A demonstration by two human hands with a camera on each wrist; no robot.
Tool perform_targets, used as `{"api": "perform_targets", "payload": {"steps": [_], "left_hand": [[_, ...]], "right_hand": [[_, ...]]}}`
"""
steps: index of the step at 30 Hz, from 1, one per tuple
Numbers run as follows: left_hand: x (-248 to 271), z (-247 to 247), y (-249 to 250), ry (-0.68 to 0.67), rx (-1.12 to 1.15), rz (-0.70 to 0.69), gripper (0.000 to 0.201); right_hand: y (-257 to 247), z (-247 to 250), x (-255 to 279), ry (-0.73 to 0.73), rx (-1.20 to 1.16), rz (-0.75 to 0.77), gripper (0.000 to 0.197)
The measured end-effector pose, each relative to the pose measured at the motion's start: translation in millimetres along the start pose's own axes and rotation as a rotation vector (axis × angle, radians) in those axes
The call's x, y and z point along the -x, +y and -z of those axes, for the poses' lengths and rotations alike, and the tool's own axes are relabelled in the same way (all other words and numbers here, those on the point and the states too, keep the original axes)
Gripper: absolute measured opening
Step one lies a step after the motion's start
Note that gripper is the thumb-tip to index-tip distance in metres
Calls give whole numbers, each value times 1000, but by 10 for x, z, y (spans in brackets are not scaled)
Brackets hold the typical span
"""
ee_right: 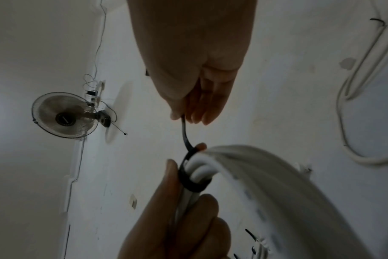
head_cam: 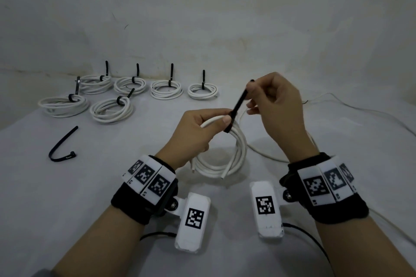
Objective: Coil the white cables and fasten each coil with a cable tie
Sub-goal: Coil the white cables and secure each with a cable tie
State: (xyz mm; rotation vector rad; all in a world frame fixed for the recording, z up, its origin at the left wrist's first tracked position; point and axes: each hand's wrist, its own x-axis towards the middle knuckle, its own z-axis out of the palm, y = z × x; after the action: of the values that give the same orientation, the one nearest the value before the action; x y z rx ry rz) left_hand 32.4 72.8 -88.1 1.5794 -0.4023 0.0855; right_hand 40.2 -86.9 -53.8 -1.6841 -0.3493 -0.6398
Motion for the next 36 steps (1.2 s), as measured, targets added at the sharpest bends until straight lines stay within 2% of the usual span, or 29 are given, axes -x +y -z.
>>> {"api": "perform_targets", "payload": {"steps": [2,4,6,10,13,16,19,21,24,26,31,36], "left_hand": [[-23,4,-10,91,51,6,21],[-51,28,-6,161,96,-8,22],[-70,46,8,188,119,-29,19],[-87,86,-34,150,112,-4,13],[-83,100,-90,66,1,95,24],[-102,116,-131,109,-118,85,29],[-143,197,-162,187,-124,86,33],[-166,271,-184,230,-139,93,33],[-255,389,-229,269,-181,146,27],[-386,505,-265,290,-208,208,22],[-809,971,-482,357,-358,329,19],[-1046,1343,-725,379,-451,366,22]], "right_hand": [[49,-30,31,-187,-38,-84,8],[112,-79,83,-385,-15,-183,17],[148,-140,138,-480,-4,-225,15],[234,-207,150,-354,38,-194,19],[339,-224,130,-256,42,-244,25],[388,-265,149,-265,41,-271,33],[471,-245,148,-254,110,-251,45],[607,-184,141,-290,274,-182,38],[796,-106,144,-415,520,-154,15],[891,-87,150,-499,609,-176,16],[970,-109,130,-555,642,-177,19],[986,-132,103,-561,657,-175,18]]}}
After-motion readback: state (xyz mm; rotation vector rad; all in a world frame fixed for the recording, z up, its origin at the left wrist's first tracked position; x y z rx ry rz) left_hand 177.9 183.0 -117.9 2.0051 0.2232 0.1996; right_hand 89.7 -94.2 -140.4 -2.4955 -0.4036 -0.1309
